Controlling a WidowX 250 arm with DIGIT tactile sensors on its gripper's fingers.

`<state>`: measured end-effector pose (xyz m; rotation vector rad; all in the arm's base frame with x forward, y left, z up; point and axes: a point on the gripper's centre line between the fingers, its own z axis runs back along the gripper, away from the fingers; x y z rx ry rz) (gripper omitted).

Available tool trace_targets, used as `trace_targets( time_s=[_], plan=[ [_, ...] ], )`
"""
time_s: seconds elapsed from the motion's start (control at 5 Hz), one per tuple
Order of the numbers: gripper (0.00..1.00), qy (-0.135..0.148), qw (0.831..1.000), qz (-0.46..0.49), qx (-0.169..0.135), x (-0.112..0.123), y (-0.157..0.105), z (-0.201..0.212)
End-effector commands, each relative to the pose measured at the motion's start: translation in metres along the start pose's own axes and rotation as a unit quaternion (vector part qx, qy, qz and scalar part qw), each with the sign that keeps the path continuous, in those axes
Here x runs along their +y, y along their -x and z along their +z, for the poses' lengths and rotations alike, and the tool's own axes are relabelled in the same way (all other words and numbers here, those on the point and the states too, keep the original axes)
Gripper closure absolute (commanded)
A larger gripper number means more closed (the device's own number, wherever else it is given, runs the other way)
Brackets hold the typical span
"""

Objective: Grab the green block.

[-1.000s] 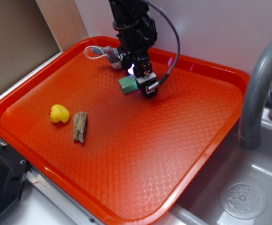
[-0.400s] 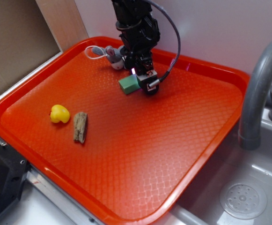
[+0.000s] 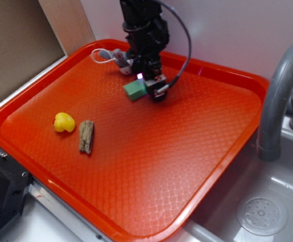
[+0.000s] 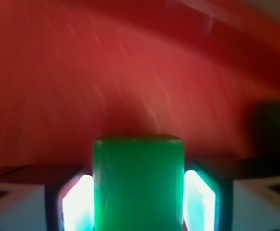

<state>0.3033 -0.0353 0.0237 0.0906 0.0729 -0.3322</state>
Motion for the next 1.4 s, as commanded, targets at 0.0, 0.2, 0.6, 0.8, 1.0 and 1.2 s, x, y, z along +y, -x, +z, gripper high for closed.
trace_targets(
  time_s=[0.0,0.2,0.6,0.8,1.0,1.2],
  plan=[
    [1.0,-0.026,0.995,0.093,-0.029,0.015,0.023,0.07],
    [1.0,-0.018,0.991,0.126,-0.044,0.012,0.051,0.103],
    [1.0,0.019,0.985,0.155,-0.067,0.006,0.092,0.159],
    [1.0,0.036,0.982,0.167,-0.074,0.01,0.099,0.175],
    [1.0,0.035,0.976,0.196,-0.086,0.016,0.107,0.187],
    [1.0,0.026,0.977,0.188,-0.099,0.011,0.106,0.186]
  ],
)
